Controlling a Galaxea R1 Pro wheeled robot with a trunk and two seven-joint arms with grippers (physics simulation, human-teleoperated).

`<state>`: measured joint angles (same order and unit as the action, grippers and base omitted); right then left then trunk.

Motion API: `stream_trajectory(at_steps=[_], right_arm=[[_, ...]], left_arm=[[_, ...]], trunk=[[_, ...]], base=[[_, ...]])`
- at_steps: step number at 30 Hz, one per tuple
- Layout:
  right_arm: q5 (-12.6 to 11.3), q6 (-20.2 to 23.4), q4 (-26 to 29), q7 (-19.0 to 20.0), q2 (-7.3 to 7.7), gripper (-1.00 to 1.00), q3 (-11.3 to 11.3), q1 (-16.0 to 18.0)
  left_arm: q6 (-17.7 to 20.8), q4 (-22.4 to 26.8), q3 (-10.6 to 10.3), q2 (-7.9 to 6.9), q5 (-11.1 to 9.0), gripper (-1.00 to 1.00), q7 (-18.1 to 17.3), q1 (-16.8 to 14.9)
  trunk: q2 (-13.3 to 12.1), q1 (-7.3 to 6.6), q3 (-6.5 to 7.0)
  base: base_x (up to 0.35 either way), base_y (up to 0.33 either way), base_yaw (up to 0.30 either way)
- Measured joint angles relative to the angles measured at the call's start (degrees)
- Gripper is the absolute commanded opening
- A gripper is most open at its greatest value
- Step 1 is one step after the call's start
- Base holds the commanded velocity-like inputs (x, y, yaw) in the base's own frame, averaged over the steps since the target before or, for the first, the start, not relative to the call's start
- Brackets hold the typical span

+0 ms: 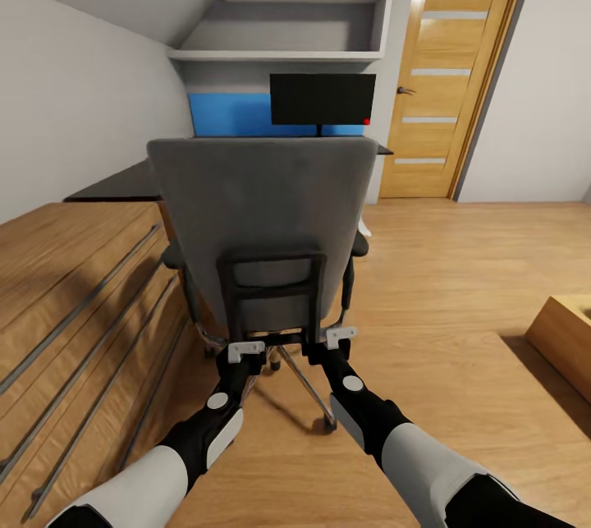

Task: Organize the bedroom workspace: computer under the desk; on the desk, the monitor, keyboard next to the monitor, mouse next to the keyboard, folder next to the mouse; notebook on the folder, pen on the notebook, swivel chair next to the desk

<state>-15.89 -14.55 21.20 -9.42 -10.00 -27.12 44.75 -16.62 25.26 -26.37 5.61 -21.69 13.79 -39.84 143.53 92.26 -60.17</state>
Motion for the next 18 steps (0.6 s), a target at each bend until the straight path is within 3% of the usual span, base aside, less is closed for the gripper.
stream_trajectory(at_steps=[7, 13, 18], right_arm=[[0.1, 0.0, 0.1, 0.0, 0.00, 1.00, 0.0, 0.0], [0.1, 0.0, 0.1, 0.0, 0.00, 1.00, 0.0, 0.0], [0.1, 0.0, 0.1, 0.0, 0.00, 1.00, 0.0, 0.0]], left_arm=[[0.0, 0.0, 0.0, 0.04, 0.1, 1.00, 0.0, 0.0], [0.0, 0.0, 0.0, 0.04, 0.1, 1.00, 0.0, 0.0], [-0.1, 0.0, 0.0, 0.05, 0.1, 1.00, 0.0, 0.0]], trunk=[[0.0, 0.02, 0.00], [0.0, 0.02, 0.00], [0.0, 0.02, 0.00]], base=[[0.020, -0.026, 0.000], [0.001, -0.222, 0.000], [0.000, -0.072, 0.000]])
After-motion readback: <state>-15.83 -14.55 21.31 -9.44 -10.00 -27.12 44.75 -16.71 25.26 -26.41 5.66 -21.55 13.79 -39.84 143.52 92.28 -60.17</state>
